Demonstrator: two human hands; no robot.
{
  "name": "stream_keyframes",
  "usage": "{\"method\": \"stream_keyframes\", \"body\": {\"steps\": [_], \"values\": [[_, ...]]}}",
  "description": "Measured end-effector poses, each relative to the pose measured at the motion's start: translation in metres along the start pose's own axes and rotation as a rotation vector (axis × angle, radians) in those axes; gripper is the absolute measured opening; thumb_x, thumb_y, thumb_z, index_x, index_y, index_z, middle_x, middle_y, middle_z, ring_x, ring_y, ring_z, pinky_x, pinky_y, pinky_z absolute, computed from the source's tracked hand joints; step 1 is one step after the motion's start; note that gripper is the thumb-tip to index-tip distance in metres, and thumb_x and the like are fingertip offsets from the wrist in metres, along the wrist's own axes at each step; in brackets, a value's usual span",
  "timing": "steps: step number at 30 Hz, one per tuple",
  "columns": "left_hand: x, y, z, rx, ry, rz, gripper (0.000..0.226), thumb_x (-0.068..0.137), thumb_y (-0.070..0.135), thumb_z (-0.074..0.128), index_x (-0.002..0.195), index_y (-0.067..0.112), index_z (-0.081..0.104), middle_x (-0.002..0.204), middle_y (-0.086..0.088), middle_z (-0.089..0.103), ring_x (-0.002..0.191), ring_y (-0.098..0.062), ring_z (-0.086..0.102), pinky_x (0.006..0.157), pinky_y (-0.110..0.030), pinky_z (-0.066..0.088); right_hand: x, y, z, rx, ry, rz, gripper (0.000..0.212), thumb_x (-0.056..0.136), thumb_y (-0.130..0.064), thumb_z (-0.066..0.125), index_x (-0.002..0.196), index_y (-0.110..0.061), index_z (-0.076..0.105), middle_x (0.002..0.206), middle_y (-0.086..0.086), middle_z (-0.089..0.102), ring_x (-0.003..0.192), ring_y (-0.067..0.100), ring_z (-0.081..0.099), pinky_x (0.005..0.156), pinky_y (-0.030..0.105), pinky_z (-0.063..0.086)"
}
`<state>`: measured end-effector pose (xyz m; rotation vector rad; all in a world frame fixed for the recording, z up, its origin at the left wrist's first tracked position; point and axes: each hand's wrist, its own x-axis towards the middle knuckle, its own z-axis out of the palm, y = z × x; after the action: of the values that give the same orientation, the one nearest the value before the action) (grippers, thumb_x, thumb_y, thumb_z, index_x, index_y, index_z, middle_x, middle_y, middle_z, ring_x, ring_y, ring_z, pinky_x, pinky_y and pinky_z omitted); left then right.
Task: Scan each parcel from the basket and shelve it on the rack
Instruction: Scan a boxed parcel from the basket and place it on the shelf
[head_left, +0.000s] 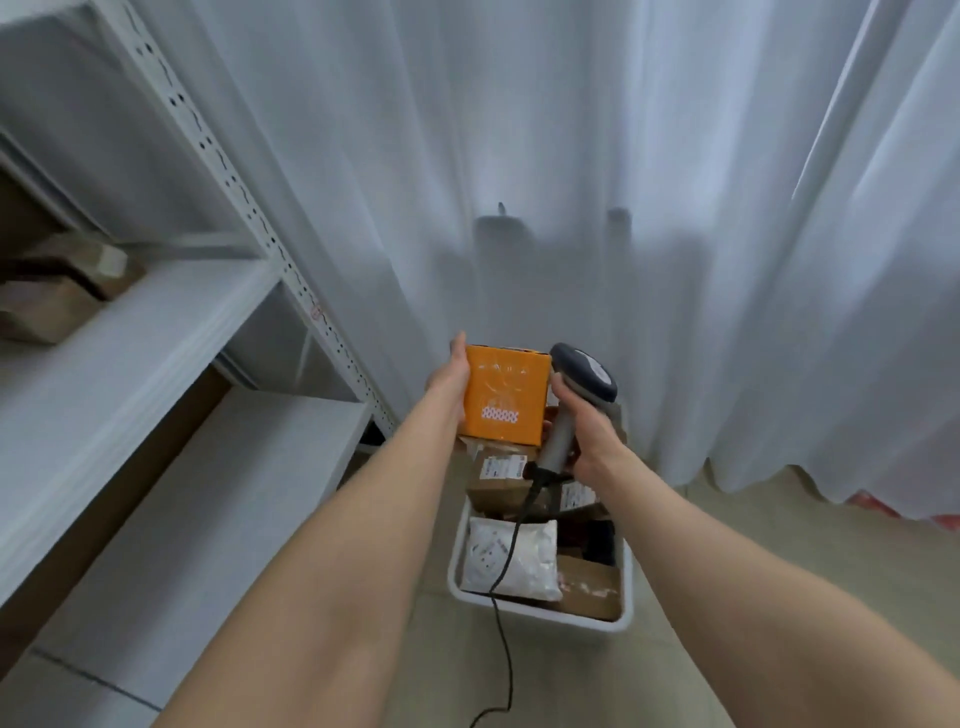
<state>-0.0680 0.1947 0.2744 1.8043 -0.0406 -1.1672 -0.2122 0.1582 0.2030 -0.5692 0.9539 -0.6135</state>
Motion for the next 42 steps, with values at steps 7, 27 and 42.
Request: {"method": "stream_keyframes", "body": {"steps": [7, 27, 42], "values": [[-0.041, 0.019, -0.07, 0.013, 0.005, -0.003, 0.075, 0.08, 0.081, 0.034, 0.116, 0.021, 0.059, 0.1, -0.013, 0.072, 0.089, -0.038, 0.068, 0.089, -0.055, 0.049, -0.052, -0.005, 0.056, -0.051, -0.152, -0.087, 0.048, 0.082, -0.039, 0.074, 0.122, -0.018, 0.059, 0.103, 0.008, 0.07, 0.09, 0.026, 0.069, 0.079, 0.045, 0.057], [-0.136, -0.032, -0.229, 0.276, -0.358, 0.606, 0.073, 0.083, 0.044, 0.063, 0.146, 0.032, 0.027, 0.123, 0.0, 0.057, 0.1, -0.014, 0.06, 0.066, -0.026, 0.048, -0.175, 0.062, 0.134, 0.065, -0.192, -0.016, 0.036, 0.085, -0.029, 0.072, 0.116, -0.017, 0.059, 0.122, 0.013, 0.068, 0.114, 0.036, 0.062, 0.103, 0.055, 0.044], [-0.189, -0.051, -0.242, -0.153, -0.398, 0.253, 0.058, 0.068, 0.049, 0.073, 0.119, 0.026, 0.058, 0.103, -0.012, 0.072, 0.105, -0.035, 0.062, 0.081, -0.059, 0.049, -0.227, 0.048, 0.121, -0.027, -0.175, -0.025, 0.016, 0.091, -0.009, 0.063, 0.104, -0.018, 0.06, 0.094, 0.01, 0.072, 0.086, 0.026, 0.069, 0.08, 0.042, 0.056]]}}
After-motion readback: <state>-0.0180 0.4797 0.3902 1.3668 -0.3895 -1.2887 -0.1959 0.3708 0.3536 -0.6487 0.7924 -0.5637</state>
